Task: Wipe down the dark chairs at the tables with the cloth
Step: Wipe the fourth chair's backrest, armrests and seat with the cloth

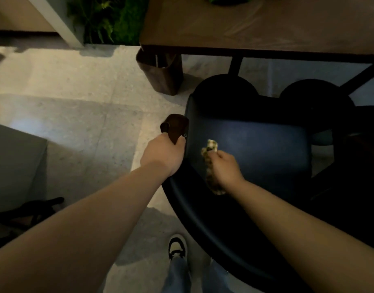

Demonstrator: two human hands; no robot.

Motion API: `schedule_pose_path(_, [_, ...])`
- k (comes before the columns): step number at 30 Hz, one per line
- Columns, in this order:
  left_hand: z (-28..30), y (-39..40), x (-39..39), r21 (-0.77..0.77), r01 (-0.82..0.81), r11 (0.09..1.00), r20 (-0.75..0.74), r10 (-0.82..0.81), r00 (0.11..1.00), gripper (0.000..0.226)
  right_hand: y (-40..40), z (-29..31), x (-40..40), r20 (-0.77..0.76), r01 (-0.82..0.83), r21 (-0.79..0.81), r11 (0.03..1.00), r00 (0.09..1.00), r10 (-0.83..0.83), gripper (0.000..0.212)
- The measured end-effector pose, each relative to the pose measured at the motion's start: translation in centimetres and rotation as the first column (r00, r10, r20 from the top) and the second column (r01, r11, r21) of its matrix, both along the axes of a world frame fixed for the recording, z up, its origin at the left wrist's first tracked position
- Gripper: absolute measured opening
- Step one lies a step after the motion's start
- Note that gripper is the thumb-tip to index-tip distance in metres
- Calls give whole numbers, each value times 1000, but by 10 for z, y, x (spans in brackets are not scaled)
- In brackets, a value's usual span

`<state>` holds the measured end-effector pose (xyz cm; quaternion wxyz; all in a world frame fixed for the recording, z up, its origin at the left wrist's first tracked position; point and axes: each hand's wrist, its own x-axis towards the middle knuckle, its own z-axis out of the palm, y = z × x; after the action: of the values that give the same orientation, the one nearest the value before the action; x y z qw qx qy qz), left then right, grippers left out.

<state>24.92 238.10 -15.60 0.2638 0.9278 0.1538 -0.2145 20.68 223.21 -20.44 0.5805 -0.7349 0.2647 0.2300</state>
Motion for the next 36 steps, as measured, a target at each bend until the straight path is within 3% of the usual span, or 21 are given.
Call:
schedule_pose_path(2, [-2, 0, 0, -3, 2, 1000, 20, -2, 1000, 38, 18, -16, 9, -110, 23, 217, 976, 994, 1, 29])
schedule_pose_path(6, [-5, 0, -1, 15, 3, 1000, 40, -4, 999, 41, 23, -34, 12, -197, -26, 309, 951, 976, 91, 32])
schedule_pose_path(11, [-4, -2, 0, 6, -8, 1000, 43, 8, 999, 44, 16, -43, 15, -217, -261, 54, 964, 939, 266, 28])
schedule_pose_path(20, [-3, -5, 1, 39, -2, 999, 65, 0, 998, 46, 15, -6, 5, 62, -417, -212, 884, 897, 438, 35])
schedule_pose_path(26, [-2, -5, 2, 21, 17, 1000, 53, -18, 998, 46, 19, 68, -49, 343, -383, -225, 896, 829, 441, 22])
schedule_pose_path(29, [-2, -4, 2, 20, 17, 1000, 48, -18, 999, 46, 17, 89, -79, 416, -410, -287, 866, 761, 498, 41])
schedule_pose_path(31, [-1, -4, 1, 21, 19, 1000, 53, -20, 998, 46, 15, 85, -79, 436, -392, -297, 870, 756, 489, 41])
schedule_pose_path(33, [0, -5, 1, 17, 14, 1000, 58, -15, 998, 45, 14, 73, -65, 382, -363, -269, 892, 810, 445, 28])
schedule_pose_path(36, [0, -5, 1, 19, 17, 1000, 54, -18, 998, 45, 12, 30, -31, 99, -416, -307, 856, 881, 463, 31])
